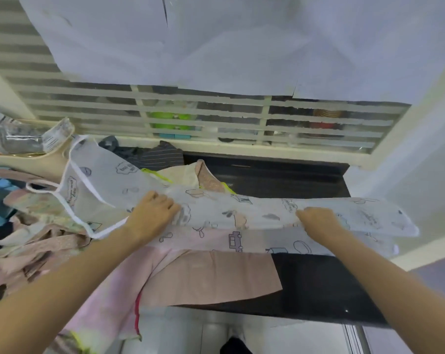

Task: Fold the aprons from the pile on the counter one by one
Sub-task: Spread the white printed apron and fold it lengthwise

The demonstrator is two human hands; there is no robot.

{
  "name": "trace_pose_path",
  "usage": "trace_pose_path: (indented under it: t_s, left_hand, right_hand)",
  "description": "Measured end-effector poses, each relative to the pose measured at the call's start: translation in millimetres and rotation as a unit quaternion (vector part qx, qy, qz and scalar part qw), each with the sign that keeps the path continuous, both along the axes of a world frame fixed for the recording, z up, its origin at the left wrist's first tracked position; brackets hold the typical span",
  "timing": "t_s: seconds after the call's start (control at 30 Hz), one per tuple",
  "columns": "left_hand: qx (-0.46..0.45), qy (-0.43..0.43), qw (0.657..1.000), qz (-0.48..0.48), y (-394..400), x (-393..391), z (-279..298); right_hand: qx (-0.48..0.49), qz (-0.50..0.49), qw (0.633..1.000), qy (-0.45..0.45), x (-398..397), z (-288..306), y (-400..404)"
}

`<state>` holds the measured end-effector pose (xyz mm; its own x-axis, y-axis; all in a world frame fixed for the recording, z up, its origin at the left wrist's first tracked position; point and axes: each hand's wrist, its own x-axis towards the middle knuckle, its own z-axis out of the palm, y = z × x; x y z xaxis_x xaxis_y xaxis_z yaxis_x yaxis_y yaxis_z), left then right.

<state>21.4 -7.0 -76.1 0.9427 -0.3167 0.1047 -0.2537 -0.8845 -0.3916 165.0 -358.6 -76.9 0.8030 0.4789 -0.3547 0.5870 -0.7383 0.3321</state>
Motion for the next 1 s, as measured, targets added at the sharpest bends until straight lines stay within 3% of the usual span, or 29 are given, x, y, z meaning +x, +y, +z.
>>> trace_pose_path:
  t_s: [0.17,0.27,0.4,0.57,0.7,0.83,0.93,1.0]
  left_hand:
    - [0.070,0.177,0.975,0.116,-11,-20,-17]
    - [0.079,0.195,0.965,0.155,-13,-24,-14]
    - [0.120,0.085,0.971,0.189,5,-26,-3]
    - [0.151,0.233,0.923,0.265,21,-32,-10]
    - [0.072,0.287,0.919,0.261,26,-35,-14]
    - [-0.135,0.360,0.886,0.260,38,-35,-5]
    - [-0.269,0.264,0.880,0.289,51,-39,8]
    - [-0.337,0.105,0.878,0.324,62,-39,20]
  right_hand:
    - [0.059,0.020,0.998,0.023,-41,-31,27]
    - [0.109,0.109,0.988,0.011,-58,-41,63]
    - [0.117,0.132,0.984,0.032,-69,-44,93]
    - [0.021,0.112,0.990,0.086,-73,-46,105]
    - [0.018,0.129,0.981,0.146,-69,-32,129]
    - [0.088,0.183,0.963,0.175,-75,-24,162]
    - [0.068,0.207,0.960,0.176,-82,-34,186]
    - [0.002,0.222,0.956,0.193,-83,-38,196]
